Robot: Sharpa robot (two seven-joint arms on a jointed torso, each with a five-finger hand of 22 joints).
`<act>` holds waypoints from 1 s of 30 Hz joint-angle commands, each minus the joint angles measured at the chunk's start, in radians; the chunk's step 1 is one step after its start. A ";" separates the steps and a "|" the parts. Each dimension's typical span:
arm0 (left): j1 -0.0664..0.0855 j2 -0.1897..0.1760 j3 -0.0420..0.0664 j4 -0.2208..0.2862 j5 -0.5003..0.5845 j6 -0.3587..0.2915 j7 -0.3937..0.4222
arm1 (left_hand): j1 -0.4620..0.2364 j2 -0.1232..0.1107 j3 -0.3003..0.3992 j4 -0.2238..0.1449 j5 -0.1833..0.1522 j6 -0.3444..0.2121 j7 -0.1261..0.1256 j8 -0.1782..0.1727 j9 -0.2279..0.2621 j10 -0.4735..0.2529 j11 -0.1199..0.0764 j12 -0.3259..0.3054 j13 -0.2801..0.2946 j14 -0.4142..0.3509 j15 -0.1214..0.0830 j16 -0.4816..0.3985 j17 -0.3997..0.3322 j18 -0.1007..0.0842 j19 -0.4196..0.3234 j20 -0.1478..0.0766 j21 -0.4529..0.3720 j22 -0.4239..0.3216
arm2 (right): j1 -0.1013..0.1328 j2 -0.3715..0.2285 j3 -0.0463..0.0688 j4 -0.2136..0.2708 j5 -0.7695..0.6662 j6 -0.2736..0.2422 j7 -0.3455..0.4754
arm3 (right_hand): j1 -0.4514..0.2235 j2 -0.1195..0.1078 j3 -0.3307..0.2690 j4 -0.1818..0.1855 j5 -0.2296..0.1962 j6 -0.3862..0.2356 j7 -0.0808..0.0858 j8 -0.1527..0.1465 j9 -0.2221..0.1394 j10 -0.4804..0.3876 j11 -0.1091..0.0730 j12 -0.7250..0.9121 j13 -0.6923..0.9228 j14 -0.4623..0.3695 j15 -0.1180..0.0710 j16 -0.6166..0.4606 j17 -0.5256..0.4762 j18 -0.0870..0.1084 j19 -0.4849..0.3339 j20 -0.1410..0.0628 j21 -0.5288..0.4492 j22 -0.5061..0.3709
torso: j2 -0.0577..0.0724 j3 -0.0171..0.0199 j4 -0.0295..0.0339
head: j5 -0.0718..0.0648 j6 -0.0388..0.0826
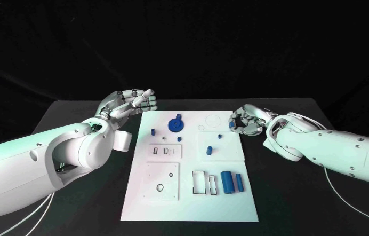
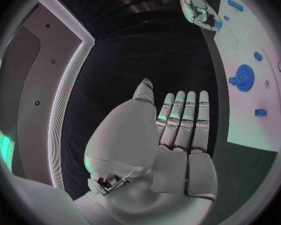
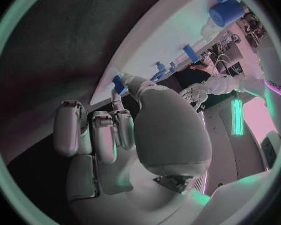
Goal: Assemble the parts on the task board
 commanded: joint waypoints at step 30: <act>0.000 0.006 0.001 -0.011 -0.005 0.022 -0.001 | 0.002 0.010 -0.007 0.000 -0.005 -0.008 0.025 -0.004 -0.001 0.000 0.008 -0.007 0.001 -0.007 -0.002 -0.004 -0.002 0.012 0.008 0.001 -0.005 -0.001 | 0.051 0.012 0.005 0.273 -0.084 -0.124 -0.275 | -0.011 0.053 0.064 -0.024 -0.034 0.078 -0.032 0.043 0.018 0.025 -0.032 0.019 0.153 0.104 -0.029 0.004 0.264 -0.012 0.022 -0.027 0.023 0.041 | -0.010 -0.0018 -0.0044 | 0.029 -0.018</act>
